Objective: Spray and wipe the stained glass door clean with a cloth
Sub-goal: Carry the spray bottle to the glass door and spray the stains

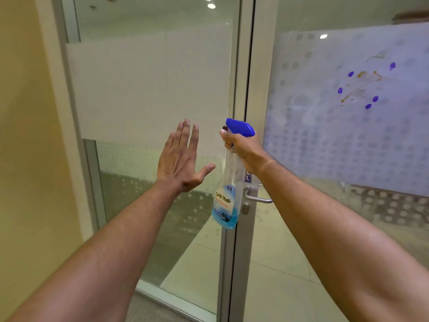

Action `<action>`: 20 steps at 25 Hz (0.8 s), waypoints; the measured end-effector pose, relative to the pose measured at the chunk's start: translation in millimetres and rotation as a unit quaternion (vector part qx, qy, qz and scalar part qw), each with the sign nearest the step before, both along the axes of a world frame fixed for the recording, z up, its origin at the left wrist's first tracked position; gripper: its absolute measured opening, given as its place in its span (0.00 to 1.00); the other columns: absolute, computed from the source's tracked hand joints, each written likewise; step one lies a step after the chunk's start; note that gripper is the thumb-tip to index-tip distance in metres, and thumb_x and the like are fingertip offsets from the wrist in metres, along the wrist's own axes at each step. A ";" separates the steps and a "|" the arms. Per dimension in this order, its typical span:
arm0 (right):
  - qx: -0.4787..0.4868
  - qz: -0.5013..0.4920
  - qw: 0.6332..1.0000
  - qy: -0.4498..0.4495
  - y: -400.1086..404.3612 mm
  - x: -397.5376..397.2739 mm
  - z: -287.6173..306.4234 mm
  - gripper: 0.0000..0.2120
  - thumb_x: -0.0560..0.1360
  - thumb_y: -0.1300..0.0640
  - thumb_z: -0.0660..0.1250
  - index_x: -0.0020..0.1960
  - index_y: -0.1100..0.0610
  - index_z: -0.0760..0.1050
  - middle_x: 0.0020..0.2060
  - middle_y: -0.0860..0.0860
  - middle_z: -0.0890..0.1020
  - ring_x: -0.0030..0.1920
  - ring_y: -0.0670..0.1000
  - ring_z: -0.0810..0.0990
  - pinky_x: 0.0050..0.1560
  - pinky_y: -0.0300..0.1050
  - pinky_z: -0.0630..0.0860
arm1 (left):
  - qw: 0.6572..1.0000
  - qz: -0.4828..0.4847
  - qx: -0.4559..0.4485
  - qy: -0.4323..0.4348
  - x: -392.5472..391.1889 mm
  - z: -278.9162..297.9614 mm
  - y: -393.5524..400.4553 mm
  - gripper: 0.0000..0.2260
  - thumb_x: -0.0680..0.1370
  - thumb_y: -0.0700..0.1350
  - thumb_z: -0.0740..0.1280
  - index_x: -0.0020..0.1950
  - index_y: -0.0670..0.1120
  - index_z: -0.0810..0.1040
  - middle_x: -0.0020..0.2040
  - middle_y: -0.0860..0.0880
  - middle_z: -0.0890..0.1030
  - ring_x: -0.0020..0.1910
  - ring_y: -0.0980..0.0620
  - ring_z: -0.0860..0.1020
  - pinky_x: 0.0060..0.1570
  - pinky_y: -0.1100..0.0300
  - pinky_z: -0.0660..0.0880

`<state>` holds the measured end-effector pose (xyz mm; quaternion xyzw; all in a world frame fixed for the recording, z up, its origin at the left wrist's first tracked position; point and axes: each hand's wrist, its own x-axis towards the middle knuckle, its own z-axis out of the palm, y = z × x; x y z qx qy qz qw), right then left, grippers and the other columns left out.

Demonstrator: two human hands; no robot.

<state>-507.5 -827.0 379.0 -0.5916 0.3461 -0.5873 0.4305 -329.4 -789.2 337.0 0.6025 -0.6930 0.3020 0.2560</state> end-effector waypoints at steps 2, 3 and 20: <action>0.002 0.037 0.999 0.003 17.4 8.0 -1.8 0.22 0.72 0.57 0.75 0.62 0.61 0.73 0.54 0.58 0.79 0.52 0.54 0.79 0.54 0.48 0.79 | 1.000 0.021 0.001 0.004 5.0 -2.3 26.4 0.46 0.74 0.70 0.52 0.79 0.42 0.38 0.80 0.40 0.40 0.79 0.43 0.40 0.78 0.46 0.45; 0.003 0.056 0.998 0.003 26.3 12.5 -3.1 0.21 0.72 0.58 0.75 0.62 0.60 0.73 0.54 0.58 0.80 0.53 0.54 0.80 0.56 0.48 0.79 | 0.999 0.033 0.002 0.005 8.3 -4.2 40.3 0.46 0.74 0.70 0.52 0.79 0.42 0.38 0.80 0.40 0.40 0.79 0.43 0.40 0.78 0.46 0.45; 0.029 0.369 0.928 0.038 243.9 201.8 -53.5 0.15 0.72 0.54 0.75 0.56 0.53 0.76 0.52 0.53 0.82 0.53 0.51 0.80 0.54 0.46 0.79 | 0.940 0.336 0.053 0.024 137.4 -59.6 349.2 0.46 0.72 0.72 0.44 0.79 0.43 0.37 0.80 0.40 0.39 0.79 0.44 0.40 0.78 0.49 0.42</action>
